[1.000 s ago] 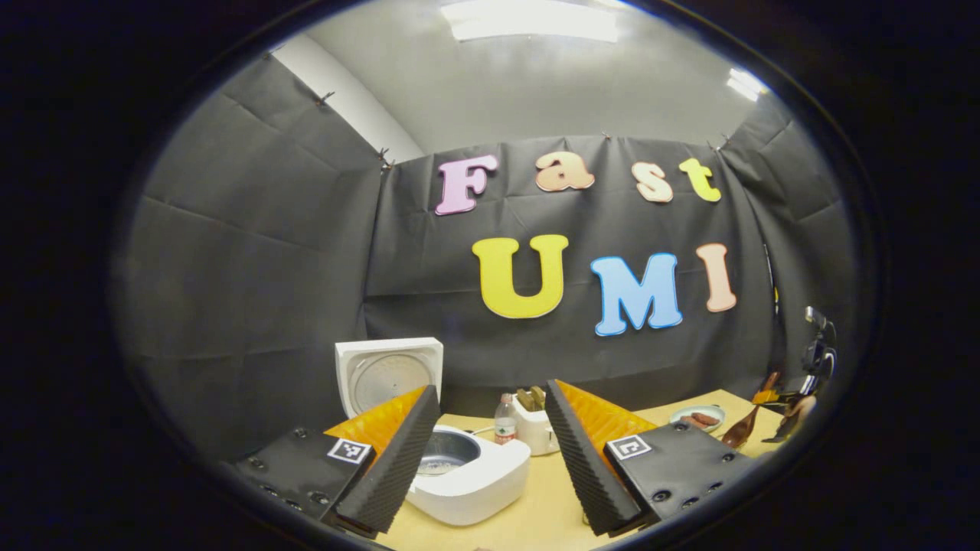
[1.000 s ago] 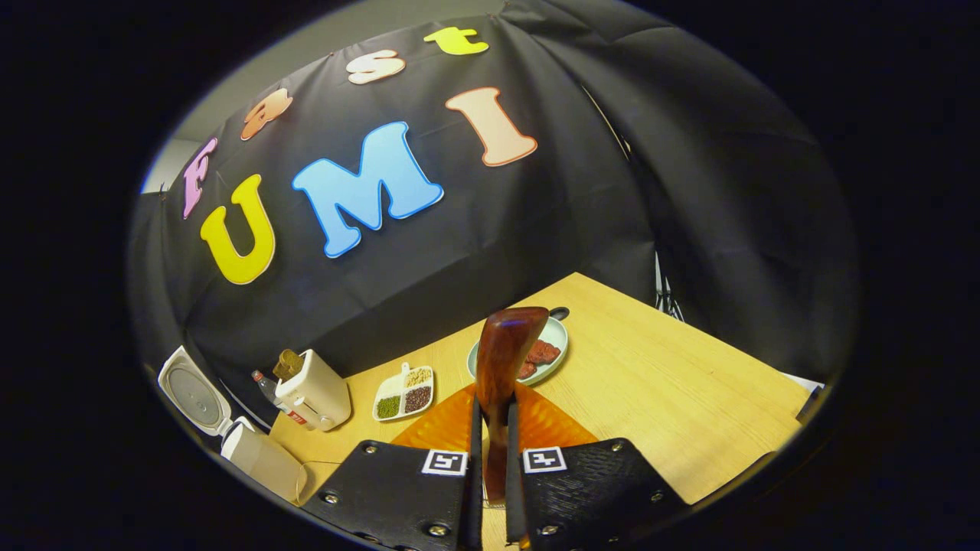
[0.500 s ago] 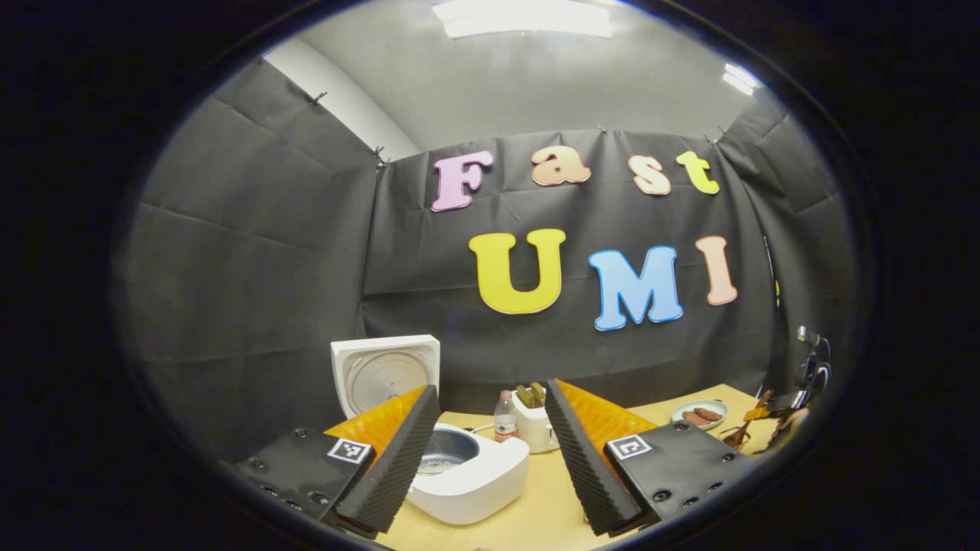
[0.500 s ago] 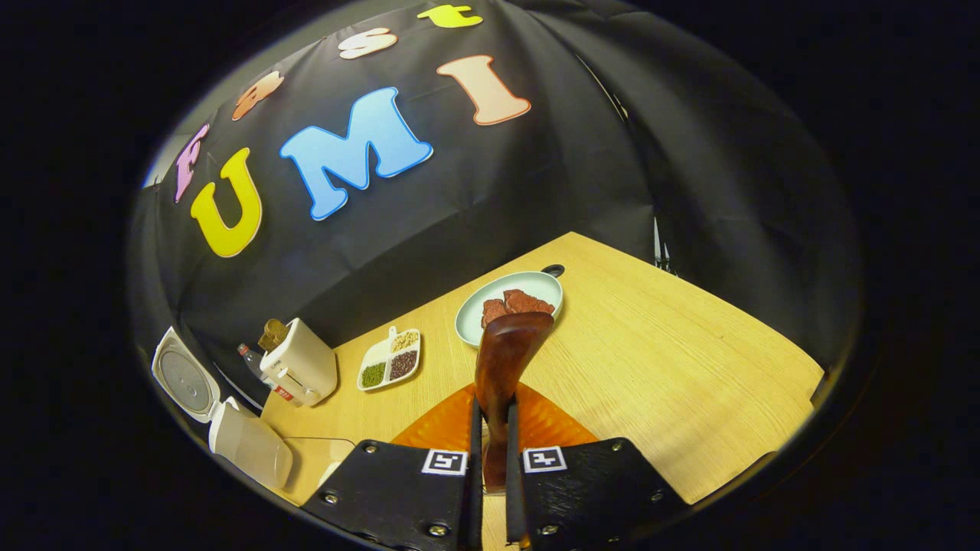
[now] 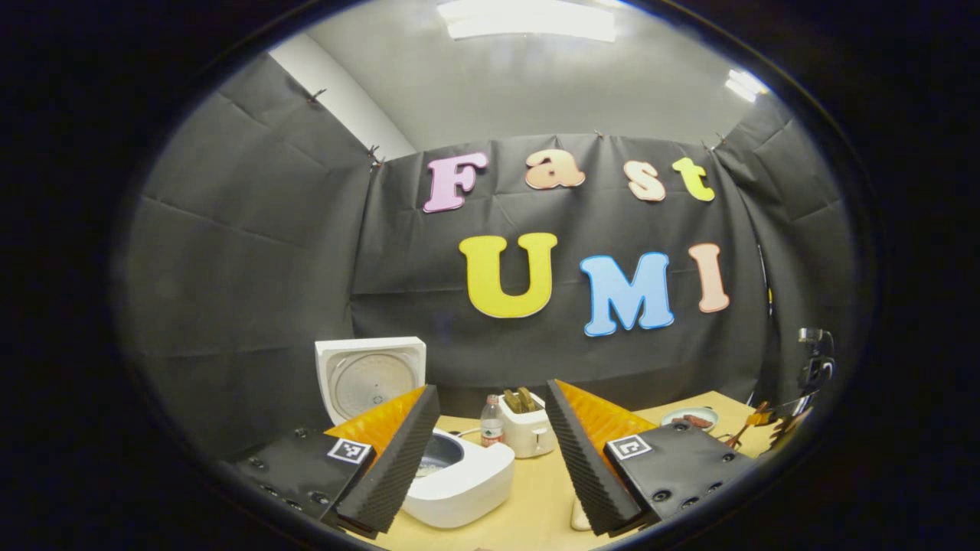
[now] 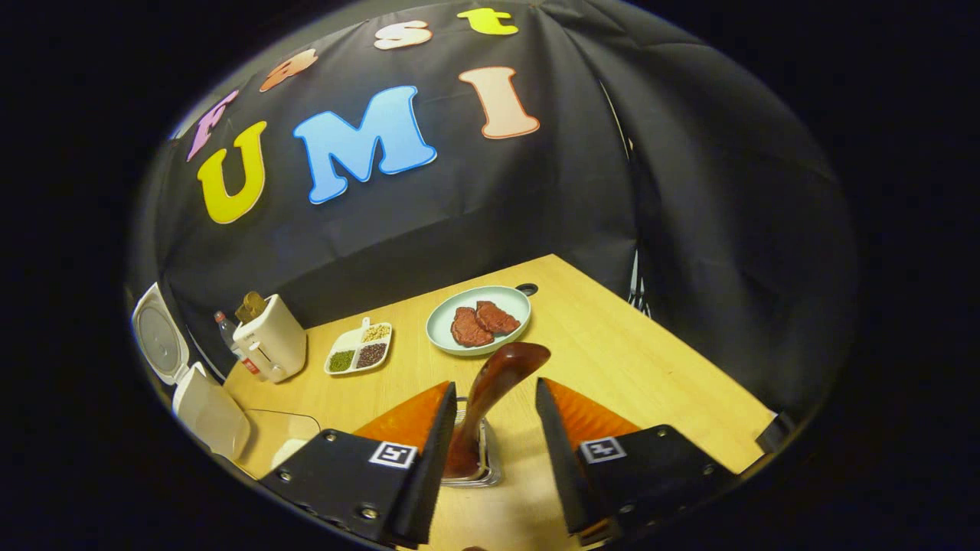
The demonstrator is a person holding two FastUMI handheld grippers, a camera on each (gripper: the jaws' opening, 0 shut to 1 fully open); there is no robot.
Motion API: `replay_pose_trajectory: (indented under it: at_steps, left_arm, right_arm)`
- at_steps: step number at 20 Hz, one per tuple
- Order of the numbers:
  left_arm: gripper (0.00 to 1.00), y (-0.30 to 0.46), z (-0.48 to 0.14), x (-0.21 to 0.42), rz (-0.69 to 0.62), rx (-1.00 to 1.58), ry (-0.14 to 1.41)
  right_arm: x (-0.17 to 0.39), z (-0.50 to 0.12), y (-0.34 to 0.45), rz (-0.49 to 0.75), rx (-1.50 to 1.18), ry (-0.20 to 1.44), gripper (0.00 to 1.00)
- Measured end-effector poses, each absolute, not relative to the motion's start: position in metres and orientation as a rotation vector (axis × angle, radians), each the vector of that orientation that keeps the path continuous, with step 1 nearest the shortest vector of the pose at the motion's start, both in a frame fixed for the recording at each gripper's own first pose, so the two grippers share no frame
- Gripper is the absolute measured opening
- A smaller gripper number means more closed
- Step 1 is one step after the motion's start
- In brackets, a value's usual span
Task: Close the left gripper, press the button to open the rice cooker; take a wooden spoon from the chopstick holder with the right hand, scoop a spoonful of rice and pour it into the rice cooker, then put the wooden spoon back into the chopstick holder.
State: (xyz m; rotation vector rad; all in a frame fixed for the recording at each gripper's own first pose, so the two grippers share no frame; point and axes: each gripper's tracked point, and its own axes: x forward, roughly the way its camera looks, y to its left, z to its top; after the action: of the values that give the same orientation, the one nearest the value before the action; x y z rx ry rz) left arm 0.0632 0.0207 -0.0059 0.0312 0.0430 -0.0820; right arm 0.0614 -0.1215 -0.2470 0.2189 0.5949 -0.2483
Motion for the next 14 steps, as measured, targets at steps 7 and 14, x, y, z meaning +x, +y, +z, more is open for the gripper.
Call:
replay_pose_trajectory:
  at_steps: [7,14]
  left_arm:
    - [0.96,0.047,0.001,0.102,-0.013,0.054,0.035]
    - [0.96,0.112,0.001,0.169,0.141,0.096,0.043]
  right_arm:
    - [0.044,-0.158,-0.132,-0.248,0.076,0.436,0.99]
    - [0.02,-0.092,-0.111,-0.213,0.0,0.313,0.99]
